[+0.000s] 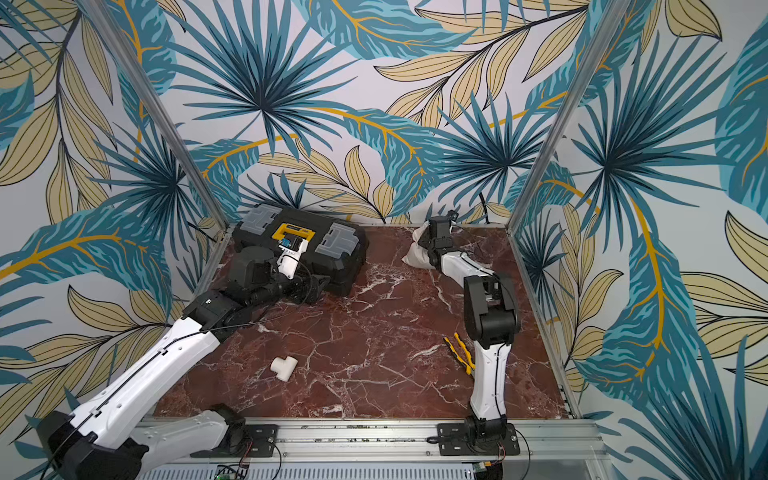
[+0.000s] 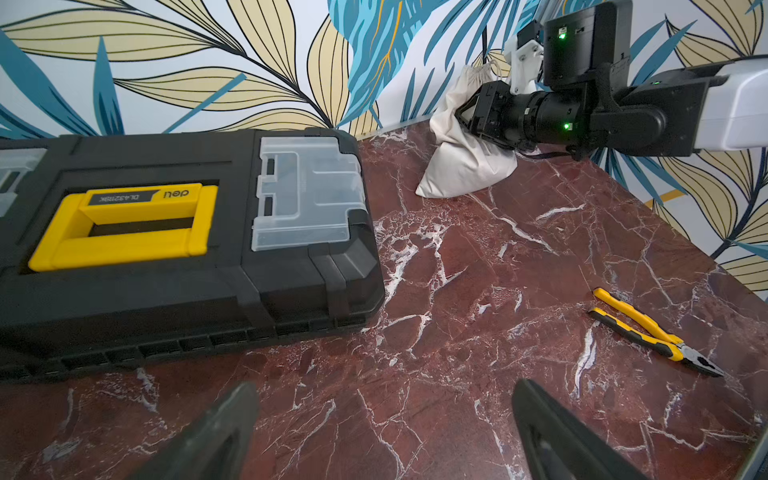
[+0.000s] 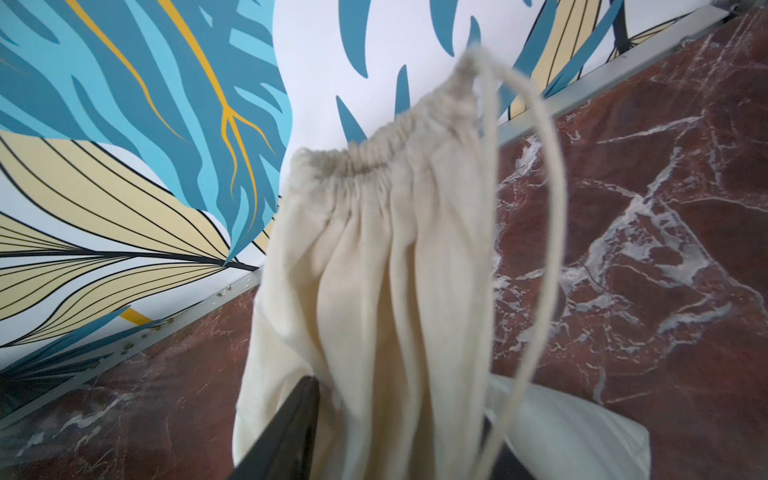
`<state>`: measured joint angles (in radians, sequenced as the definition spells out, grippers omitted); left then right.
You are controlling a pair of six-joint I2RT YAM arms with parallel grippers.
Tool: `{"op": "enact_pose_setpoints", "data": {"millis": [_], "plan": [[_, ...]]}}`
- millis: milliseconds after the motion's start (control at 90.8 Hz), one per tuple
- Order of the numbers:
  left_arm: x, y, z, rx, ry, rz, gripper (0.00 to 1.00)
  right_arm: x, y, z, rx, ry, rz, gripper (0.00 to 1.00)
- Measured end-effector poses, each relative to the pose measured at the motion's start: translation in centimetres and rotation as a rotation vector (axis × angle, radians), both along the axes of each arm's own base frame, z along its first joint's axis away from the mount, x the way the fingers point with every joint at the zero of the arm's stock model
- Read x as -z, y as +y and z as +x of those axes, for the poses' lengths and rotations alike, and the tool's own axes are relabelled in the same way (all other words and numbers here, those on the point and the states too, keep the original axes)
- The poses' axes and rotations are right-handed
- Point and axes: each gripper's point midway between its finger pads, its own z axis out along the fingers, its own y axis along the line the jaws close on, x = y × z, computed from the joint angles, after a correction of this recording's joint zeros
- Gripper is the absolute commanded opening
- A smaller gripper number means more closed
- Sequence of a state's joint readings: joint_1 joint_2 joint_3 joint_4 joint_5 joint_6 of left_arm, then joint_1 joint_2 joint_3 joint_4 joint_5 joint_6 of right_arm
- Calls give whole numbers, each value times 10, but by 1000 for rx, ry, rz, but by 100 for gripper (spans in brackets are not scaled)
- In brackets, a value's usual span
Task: Close the soil bag
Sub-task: Place the soil bag at the center of the board, then adjust the soil bag at the center of the board.
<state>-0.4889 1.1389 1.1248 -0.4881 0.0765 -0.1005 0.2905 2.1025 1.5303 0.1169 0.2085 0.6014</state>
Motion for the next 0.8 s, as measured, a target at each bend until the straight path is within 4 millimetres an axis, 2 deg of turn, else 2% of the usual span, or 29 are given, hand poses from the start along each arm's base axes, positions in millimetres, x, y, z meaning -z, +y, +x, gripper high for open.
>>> {"op": "enact_pose_setpoints", "data": {"millis": [220, 386, 529, 617, 683, 760, 804], "plan": [[2, -2, -2, 12, 4, -7, 100, -18, -4, -12, -14, -17, -22, 67], [-1, -4, -1, 18, -6, -17, 100, -49, -7, -22, -24, -56, -30, 71], [-1, -5, -2, 26, -8, -26, 100, -71, -9, -33, -35, -87, -28, 69], [1, -7, -2, 33, -4, -29, 100, -70, -7, -35, -54, -79, -30, 61], [2, -7, -3, 36, -2, -31, 100, -62, -5, -38, -70, -55, -29, 44], [2, -7, -4, 37, -1, -34, 100, -50, -3, -43, -89, -22, -39, 20], [2, -7, -5, 38, -1, -35, 100, -45, -3, -46, -98, -7, -48, 11]]}}
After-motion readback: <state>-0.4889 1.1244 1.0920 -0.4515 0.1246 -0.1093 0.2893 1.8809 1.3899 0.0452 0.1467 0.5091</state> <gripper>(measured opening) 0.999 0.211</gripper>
